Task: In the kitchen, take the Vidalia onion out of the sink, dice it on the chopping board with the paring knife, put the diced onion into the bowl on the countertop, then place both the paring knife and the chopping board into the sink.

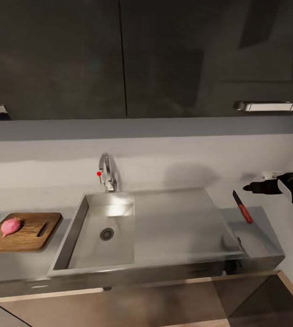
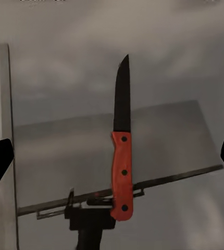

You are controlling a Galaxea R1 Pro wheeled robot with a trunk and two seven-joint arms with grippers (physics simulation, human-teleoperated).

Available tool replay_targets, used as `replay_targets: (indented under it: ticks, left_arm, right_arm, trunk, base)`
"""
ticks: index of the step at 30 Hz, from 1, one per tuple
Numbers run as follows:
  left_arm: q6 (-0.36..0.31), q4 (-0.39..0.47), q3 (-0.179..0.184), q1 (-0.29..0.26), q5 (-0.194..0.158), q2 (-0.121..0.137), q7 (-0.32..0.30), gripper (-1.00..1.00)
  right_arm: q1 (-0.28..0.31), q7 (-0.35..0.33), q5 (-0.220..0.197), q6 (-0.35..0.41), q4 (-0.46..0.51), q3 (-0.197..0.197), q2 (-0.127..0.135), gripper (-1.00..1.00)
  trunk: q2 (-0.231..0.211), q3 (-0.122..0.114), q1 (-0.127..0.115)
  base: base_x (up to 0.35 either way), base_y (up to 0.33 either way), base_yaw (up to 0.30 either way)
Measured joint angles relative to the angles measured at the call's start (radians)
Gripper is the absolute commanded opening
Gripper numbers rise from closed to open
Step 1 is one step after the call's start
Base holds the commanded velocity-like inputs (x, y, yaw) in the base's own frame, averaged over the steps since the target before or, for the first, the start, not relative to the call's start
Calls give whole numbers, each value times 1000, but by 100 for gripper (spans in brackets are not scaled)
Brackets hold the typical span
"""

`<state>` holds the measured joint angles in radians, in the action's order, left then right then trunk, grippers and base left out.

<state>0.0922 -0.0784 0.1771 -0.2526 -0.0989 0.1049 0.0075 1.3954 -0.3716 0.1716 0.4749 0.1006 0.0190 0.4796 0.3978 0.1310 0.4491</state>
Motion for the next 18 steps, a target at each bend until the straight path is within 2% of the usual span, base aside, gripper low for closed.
replay_targets:
  ticks: [18]
  left_arm:
    - [-1, 0, 0, 0, 0, -1, 0, 100]
  right_arm:
    - [0, -5, 0, -17, -30, -1, 4, 100]
  trunk:
    - [0, 29, 0]
  base:
    - [16, 0, 0]
